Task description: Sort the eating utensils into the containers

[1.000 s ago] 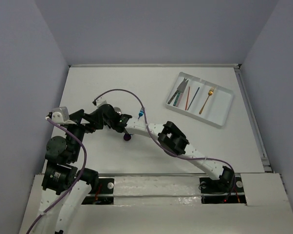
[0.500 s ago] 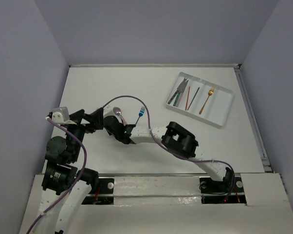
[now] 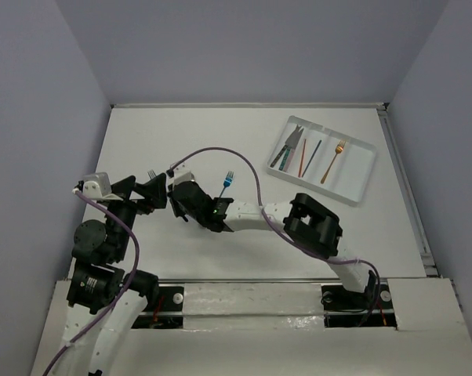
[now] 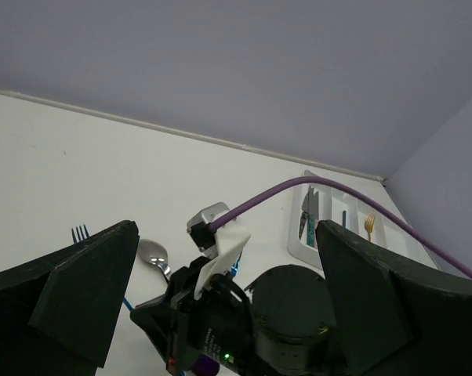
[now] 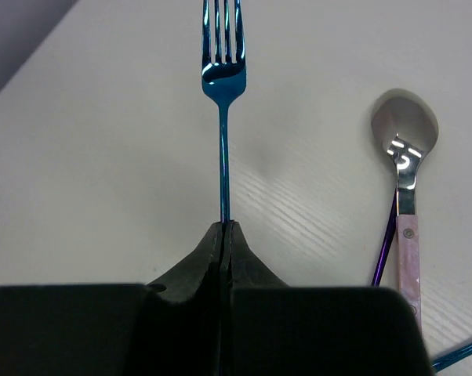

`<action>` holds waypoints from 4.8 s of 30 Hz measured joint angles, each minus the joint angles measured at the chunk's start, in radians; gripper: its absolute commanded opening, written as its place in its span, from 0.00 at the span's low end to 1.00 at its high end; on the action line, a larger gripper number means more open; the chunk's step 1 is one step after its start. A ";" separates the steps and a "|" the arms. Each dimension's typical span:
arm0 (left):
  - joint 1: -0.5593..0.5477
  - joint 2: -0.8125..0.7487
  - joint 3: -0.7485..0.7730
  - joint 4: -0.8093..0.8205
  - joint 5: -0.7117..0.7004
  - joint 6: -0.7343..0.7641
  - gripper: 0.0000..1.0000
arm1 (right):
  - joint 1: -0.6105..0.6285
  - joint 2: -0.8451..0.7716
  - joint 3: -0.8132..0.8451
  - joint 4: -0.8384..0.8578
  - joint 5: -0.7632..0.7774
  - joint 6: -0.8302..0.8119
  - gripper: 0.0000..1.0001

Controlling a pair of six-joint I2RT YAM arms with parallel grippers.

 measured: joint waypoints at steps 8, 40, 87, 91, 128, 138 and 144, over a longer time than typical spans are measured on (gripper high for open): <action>0.000 -0.006 0.000 0.000 0.000 0.000 0.99 | -0.014 -0.175 -0.165 0.091 0.032 0.028 0.00; -0.076 -0.034 0.000 0.004 0.053 0.014 0.99 | -1.025 -0.600 -0.748 -0.076 0.043 0.148 0.00; -0.084 -0.029 0.000 0.015 0.087 0.019 0.99 | -0.204 -0.142 -0.098 -0.331 -0.219 -0.167 0.52; -0.084 -0.029 0.000 0.015 0.089 0.019 0.99 | -0.192 -0.104 -0.050 -0.386 -0.232 -0.175 0.51; -0.095 -0.053 -0.001 0.015 0.101 0.019 0.99 | -0.287 -0.444 -0.304 -0.177 0.048 0.030 0.00; -0.166 -0.093 -0.001 0.013 0.109 0.024 0.99 | -0.802 -0.929 -0.789 -0.165 0.163 0.154 0.00; -0.206 -0.122 -0.001 0.009 0.098 0.028 0.99 | -1.015 -0.975 -0.853 -0.216 0.140 0.160 0.00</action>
